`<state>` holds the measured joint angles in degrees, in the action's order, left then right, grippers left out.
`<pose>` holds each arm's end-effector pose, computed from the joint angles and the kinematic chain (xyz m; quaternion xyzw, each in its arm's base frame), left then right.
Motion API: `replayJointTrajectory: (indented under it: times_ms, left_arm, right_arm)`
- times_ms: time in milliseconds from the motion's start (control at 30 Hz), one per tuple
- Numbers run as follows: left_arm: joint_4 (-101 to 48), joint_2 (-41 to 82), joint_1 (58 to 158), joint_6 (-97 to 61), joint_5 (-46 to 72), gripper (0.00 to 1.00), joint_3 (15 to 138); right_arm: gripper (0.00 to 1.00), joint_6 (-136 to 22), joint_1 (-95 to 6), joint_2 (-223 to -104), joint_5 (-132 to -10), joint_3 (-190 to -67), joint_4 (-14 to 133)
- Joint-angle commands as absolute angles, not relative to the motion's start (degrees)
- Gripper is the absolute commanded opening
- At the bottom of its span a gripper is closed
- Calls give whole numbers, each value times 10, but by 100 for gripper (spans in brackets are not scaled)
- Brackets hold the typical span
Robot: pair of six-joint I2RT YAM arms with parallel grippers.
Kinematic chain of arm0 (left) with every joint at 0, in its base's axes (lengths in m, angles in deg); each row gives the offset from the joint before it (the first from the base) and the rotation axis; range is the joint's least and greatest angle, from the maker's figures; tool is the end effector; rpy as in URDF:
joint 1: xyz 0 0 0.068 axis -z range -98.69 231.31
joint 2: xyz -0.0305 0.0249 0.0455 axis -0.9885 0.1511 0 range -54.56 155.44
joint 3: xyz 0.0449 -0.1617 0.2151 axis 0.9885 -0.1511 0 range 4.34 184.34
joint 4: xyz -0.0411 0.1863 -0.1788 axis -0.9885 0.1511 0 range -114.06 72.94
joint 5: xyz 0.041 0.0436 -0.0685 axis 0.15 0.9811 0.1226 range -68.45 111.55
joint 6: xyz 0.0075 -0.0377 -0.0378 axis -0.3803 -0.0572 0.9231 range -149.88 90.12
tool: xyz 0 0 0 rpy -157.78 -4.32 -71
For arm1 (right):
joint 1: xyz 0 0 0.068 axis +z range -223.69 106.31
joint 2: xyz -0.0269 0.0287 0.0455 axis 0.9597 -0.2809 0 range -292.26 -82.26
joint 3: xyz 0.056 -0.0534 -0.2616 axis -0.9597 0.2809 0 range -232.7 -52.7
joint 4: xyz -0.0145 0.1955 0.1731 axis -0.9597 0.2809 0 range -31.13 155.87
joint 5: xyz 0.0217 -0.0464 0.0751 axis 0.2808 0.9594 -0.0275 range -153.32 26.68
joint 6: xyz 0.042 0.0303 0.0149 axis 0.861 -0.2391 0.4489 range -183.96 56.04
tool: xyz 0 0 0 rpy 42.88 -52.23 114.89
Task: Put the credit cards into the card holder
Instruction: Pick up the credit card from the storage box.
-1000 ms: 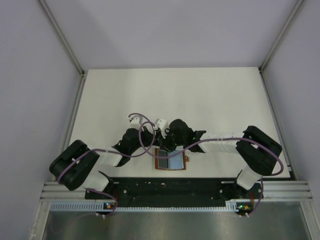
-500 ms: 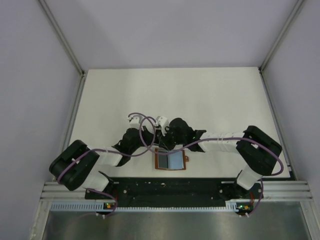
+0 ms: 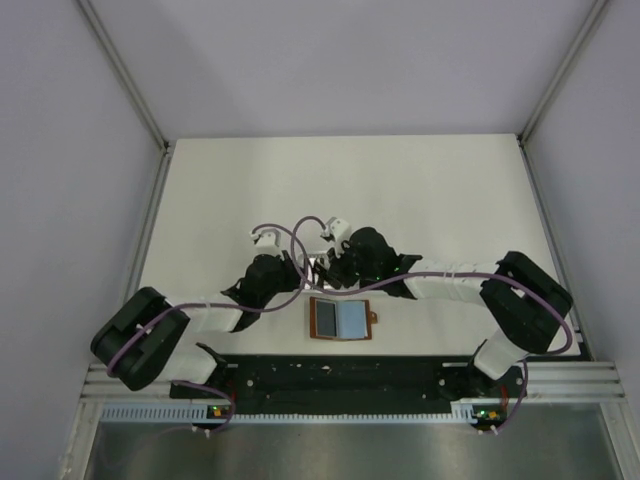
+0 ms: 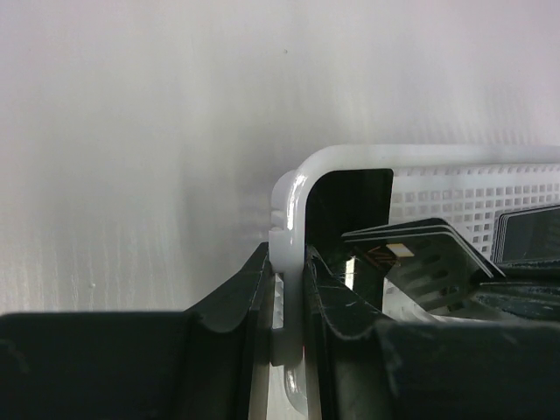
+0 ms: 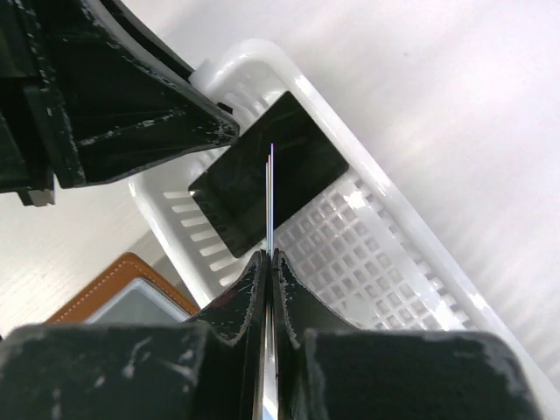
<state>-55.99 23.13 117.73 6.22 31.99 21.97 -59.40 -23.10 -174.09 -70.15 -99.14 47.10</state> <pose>0.1922 -0.1340 0.1377 -0.0444 0.8543 -0.2398 0.4590 0.2089 0.2610 0.1845 -0.3698 0.7988 0.2648 0.3937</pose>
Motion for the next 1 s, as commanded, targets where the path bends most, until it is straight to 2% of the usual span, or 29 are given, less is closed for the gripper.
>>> replayJointTrajectory:
  times_ms: [0,233,400,700,967]
  left_arm:
    - [-572,212,1173,67,337,11,240]
    - [-558,197,1173,64,338,37,248]
    - [-545,177,1173,57,333,50,256]
    - [-523,137,1171,45,328,57,276]
    - [-525,103,1171,39,301,57,281]
  right_arm:
    - [0,-585,-246,-1712,-682,-967,467]
    - [0,-525,-275,-1711,-707,-952,430]
    - [0,-481,-285,-1703,-714,-938,393]
    - [0,-395,-314,-1687,-706,-914,336]
    - [0,-290,-366,-1685,-765,-865,238]
